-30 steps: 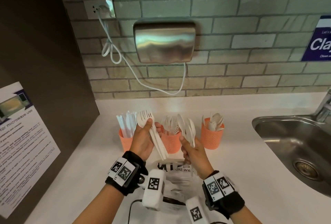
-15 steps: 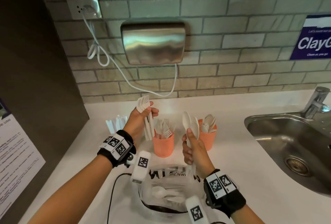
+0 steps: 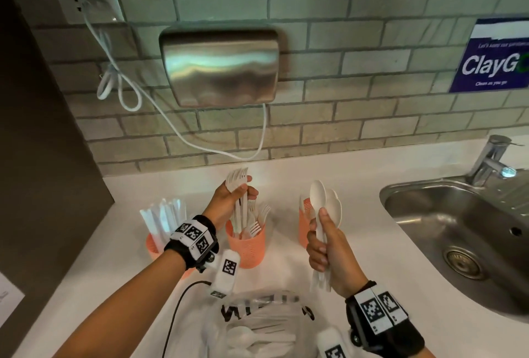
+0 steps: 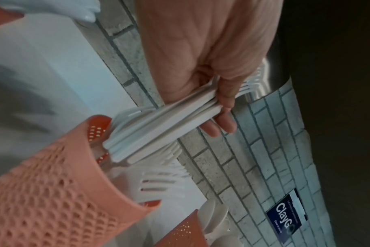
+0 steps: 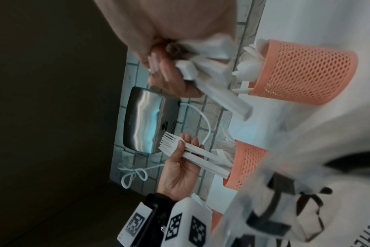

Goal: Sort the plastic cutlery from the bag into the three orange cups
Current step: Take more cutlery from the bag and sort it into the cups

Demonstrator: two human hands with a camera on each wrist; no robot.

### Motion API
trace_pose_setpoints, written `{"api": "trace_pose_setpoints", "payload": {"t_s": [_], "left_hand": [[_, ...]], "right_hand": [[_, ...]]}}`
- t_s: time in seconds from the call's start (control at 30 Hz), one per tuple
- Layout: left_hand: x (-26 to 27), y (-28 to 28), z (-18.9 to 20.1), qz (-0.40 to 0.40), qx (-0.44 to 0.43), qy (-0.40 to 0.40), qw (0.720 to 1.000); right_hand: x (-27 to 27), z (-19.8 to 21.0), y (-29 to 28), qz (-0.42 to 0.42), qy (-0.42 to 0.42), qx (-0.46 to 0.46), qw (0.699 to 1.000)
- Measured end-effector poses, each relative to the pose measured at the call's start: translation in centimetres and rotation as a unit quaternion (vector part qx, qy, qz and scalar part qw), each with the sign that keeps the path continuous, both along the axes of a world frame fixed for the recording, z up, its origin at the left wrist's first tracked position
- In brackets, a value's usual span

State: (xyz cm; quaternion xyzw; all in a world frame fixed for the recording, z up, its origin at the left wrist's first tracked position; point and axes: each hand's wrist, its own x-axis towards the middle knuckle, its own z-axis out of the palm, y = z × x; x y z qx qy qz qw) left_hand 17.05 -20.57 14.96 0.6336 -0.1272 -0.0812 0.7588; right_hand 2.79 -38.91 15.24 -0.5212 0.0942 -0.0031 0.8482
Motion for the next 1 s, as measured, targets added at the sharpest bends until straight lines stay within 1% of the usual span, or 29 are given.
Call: {"api": "trace_pose_setpoints", "payload": {"t_s": [0.2,0.4,0.63,0.77,0.87,1.0], "left_hand": [[0.4,0.1,-1.7,0.013,0.034,-0.009,0.999],[0.3,0.9,-2.7,0.021,0.1,-0.062,0.993],[1.1,1.8,-2.5,-0.005,0.135,-0.048,0.99],[0.9,1.8,-2.0,-0.029,0.127,-0.025,0.991],[0.8,1.7,-0.9,-0.038,0.09,-0.004,0.995],[0.7,1.9,0.4,-0.086,0.05,0.037,0.994]], "right_hand": [[0.7,-0.4,-0.5,-0.006,0.002,-0.009,1.0],[1.1,-0.6,0.0,0.003,0.01,-0.009,1.0],[1.5,-0.5,0.5,0.007,0.007,-0.021,1.0],[1.5,-0.5,0.5,0.001,0.01,-0.019,1.0],[1.5,-0.5,0.3,-0.004,0.007,-0.013,1.0],[1.3,-0.6,0.2,-0.006,0.002,-0.014,1.0]]}}
